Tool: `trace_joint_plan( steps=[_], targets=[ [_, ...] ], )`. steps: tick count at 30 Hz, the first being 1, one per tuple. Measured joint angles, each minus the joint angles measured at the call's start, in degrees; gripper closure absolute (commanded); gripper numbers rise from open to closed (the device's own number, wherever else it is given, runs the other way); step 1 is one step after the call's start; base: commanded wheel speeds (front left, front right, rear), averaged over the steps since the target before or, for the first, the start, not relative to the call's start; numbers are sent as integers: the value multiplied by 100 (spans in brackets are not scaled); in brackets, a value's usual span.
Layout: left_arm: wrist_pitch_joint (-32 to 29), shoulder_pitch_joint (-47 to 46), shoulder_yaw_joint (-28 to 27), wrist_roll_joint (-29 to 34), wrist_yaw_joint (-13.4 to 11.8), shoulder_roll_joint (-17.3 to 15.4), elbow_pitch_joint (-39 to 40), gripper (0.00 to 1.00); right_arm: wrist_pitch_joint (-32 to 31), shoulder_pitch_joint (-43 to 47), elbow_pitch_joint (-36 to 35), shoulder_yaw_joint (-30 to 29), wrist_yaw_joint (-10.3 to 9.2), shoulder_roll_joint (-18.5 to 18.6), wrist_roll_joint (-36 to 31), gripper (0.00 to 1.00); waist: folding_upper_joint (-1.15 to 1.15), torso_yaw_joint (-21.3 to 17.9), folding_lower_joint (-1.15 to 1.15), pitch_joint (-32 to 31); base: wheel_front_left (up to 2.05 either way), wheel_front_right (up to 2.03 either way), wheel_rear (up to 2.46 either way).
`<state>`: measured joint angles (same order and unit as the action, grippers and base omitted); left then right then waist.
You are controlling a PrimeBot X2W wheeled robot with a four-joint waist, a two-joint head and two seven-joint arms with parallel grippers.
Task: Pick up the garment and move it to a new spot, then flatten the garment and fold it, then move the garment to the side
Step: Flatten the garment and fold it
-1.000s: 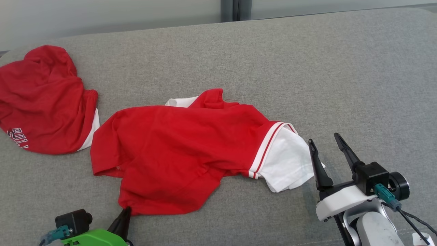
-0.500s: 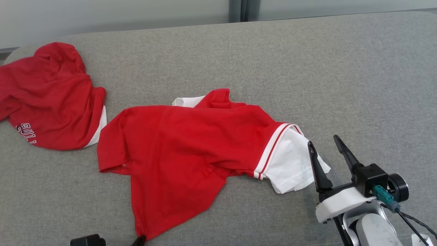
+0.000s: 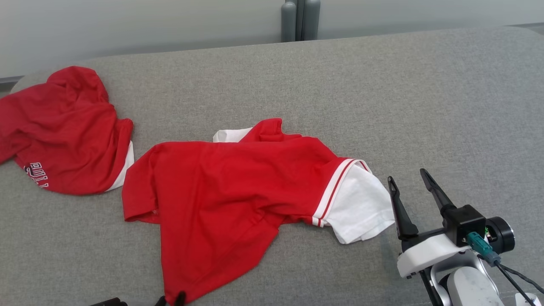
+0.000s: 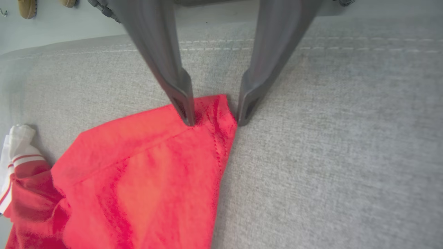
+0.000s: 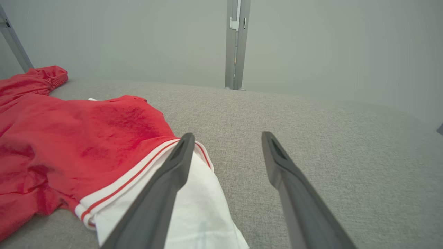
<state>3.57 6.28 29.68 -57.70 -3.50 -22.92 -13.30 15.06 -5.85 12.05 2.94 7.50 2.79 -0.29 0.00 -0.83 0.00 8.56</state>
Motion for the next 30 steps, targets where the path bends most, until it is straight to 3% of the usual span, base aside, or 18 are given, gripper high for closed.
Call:
trace_joint_plan(
  steps=[13, 17, 24, 30],
  targets=[
    [672, 186, -416, 83, -225, -205, 207, 0, 0, 467, -450, -506, 0, 52, -243, 0, 0, 98, 0, -539, 0, 0, 0],
    [959, 257, -483, 389, -278, -234, 230, 0, 0, 623, -488, -626, 0, 54, -269, 0, 0, 153, 0, -714, 0, 0, 0],
    [1125, 152, -887, 1000, -147, -168, 120, 0, 0, 725, -469, -712, 0, 51, -296, 0, 0, 250, 0, -935, 0, 0, 0],
    [1147, -22, -1691, 1941, 214, 174, 266, 0, 0, 790, -372, -753, 0, 40, -316, 0, 0, 291, 0, -1019, 0, 0, 0]
  ],
)
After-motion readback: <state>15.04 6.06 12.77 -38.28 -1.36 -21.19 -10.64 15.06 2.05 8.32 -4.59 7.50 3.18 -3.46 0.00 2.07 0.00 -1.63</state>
